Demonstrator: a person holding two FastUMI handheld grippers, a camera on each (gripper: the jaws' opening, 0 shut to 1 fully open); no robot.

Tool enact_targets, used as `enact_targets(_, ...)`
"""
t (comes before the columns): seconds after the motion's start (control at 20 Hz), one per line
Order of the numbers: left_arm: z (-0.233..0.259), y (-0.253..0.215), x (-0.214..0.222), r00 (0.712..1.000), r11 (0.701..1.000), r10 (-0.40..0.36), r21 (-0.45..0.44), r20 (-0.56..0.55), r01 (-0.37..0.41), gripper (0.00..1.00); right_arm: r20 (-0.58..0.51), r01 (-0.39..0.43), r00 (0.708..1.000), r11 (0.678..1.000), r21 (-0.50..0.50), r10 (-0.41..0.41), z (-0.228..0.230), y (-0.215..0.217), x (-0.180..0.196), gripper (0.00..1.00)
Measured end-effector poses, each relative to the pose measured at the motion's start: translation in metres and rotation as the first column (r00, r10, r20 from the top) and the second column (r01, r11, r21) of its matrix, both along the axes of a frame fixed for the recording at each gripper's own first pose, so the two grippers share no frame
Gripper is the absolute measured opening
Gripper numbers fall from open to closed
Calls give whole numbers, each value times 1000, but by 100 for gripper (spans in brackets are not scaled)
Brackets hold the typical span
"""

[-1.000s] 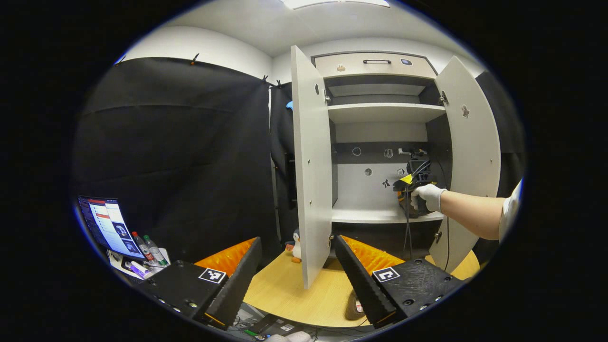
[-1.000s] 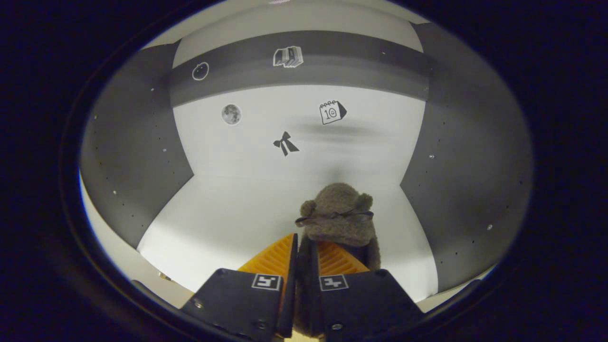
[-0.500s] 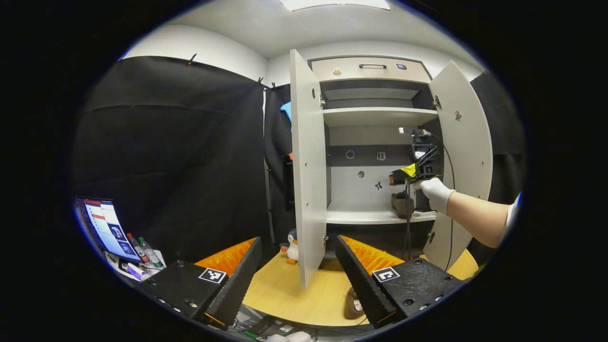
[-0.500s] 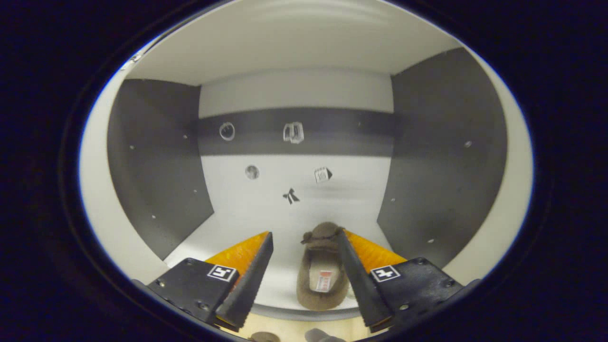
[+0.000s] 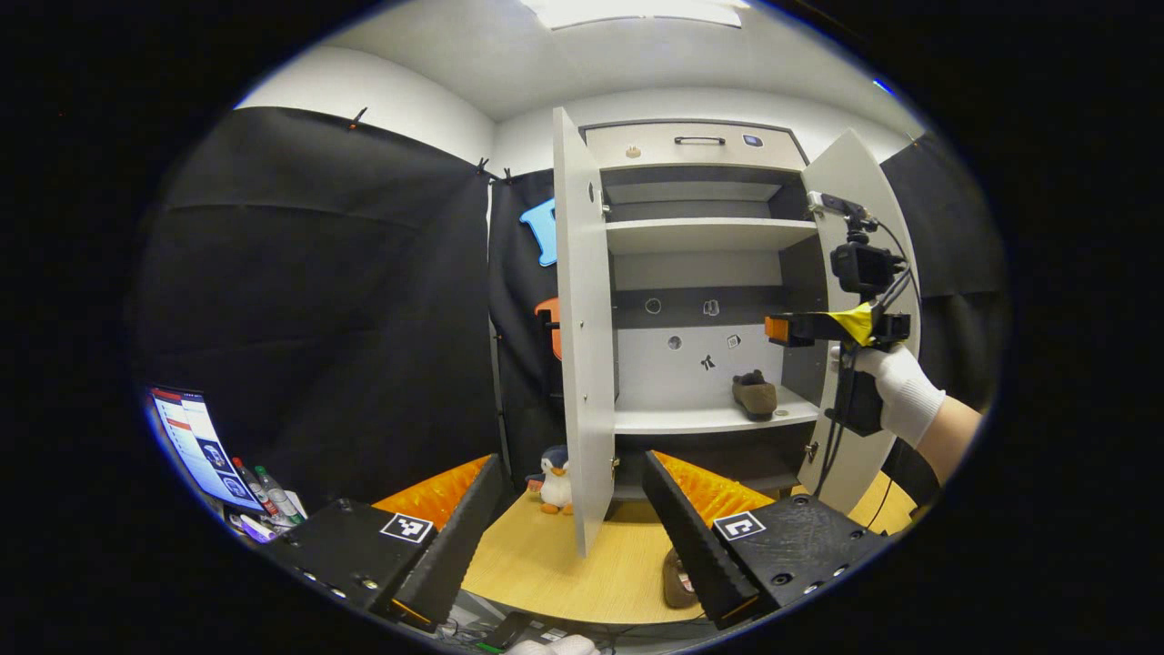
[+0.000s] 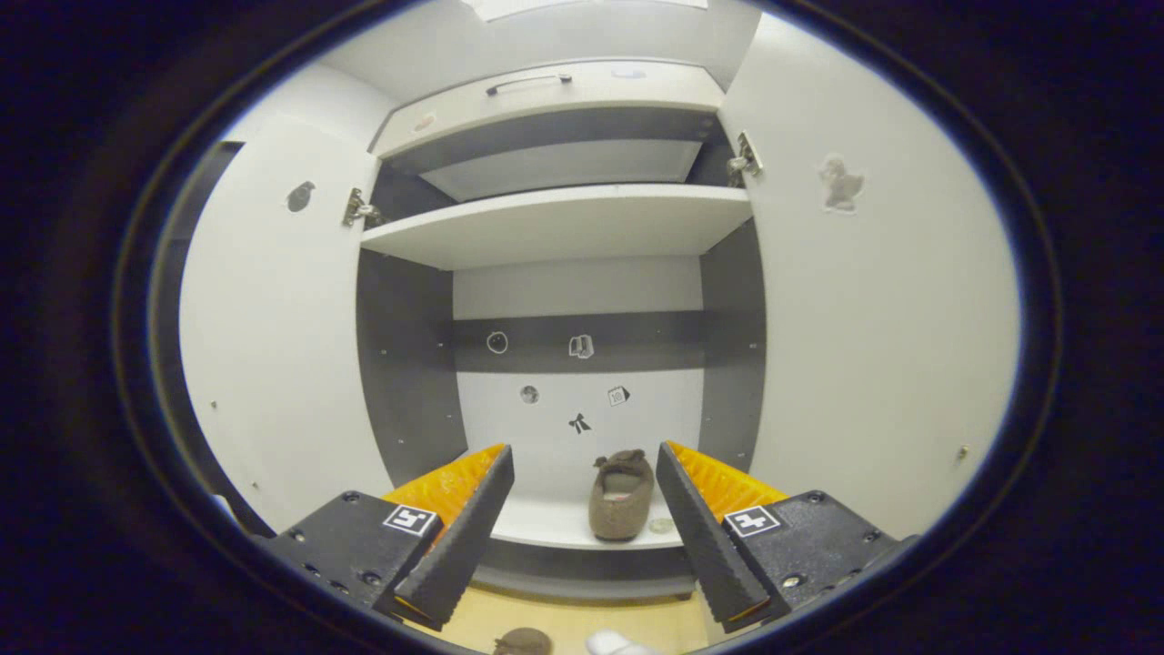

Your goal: Grab one shoe with the right hand and put it into the shoe cabinet, grab the other shoe with the left hand and put it into the shoe cabinet; then close the right door with the right hand and the left door with the left hand.

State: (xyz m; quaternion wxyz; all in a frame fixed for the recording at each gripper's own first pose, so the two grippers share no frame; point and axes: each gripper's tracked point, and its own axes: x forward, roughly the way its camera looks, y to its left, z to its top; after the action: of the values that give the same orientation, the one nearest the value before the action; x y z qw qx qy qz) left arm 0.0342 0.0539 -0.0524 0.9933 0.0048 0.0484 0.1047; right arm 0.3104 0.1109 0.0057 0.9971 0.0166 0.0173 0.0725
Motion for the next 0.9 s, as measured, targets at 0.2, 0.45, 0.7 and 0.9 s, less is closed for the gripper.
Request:
enact_targets(0.2, -2, -5, -2, 999, 999, -48, 8, 4, 48, 96, -21, 13, 1000, 999, 35, -13, -20, -27, -65, 100)
enact_targets(0.45, -14, -23, 0, 994, 994, -106, 8, -13, 106, 96, -14, 62, 998, 996, 60, -61, -62, -72, -141, 100)
enact_targets(0.7, -25, -38, 5, 988, 989, -148, 19, -34, 149, 96, -60, 112, 992, 994, 16, -111, -95, -104, -191, 99)
enact_targets(0.9, -35, -49, 16, 983, 984, -177, 12, -44, 178, 96, -77, 123, 990, 992, 2, -122, -96, -111, -200, 99)
